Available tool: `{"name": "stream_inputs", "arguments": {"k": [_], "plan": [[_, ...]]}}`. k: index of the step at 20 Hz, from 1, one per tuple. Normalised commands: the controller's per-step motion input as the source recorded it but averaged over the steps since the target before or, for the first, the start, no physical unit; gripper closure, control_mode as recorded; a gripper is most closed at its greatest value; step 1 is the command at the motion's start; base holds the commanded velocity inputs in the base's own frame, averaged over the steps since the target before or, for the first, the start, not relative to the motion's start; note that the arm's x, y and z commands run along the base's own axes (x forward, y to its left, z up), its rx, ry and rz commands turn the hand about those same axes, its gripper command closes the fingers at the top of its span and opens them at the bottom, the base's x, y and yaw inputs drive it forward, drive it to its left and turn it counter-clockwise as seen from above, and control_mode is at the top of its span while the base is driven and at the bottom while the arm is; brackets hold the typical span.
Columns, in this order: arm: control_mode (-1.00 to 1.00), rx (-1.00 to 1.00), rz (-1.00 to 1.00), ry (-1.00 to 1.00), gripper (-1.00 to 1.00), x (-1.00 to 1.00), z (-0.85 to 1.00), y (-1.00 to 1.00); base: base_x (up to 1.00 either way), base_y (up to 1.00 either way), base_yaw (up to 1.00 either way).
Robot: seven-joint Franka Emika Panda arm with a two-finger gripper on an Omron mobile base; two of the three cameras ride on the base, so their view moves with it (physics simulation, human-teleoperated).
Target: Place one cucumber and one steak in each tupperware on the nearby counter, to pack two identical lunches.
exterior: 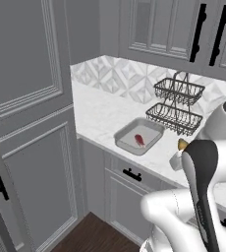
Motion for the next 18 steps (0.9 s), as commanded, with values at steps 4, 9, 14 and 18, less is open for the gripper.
{"name": "stream_inputs", "arguments": {"k": [4,9,14,18], "plan": [[1.00,0.00,0.00,0.00,1.00,0.00,0.00,0.00,0.01,0.00,0.00],[-1.00,0.01,0.07,0.00,1.00,0.63,-0.14,0.03,0.05,0.00,0.01],[-1.00,0.05,0.09,0.00,1.00,1.00,-0.24,0.05,0.00,0.00,0.00],[-1.00,0.03,0.10,0.00,1.00,0.98,-0.43,0.03,0.00,0.00,0.00]]}}
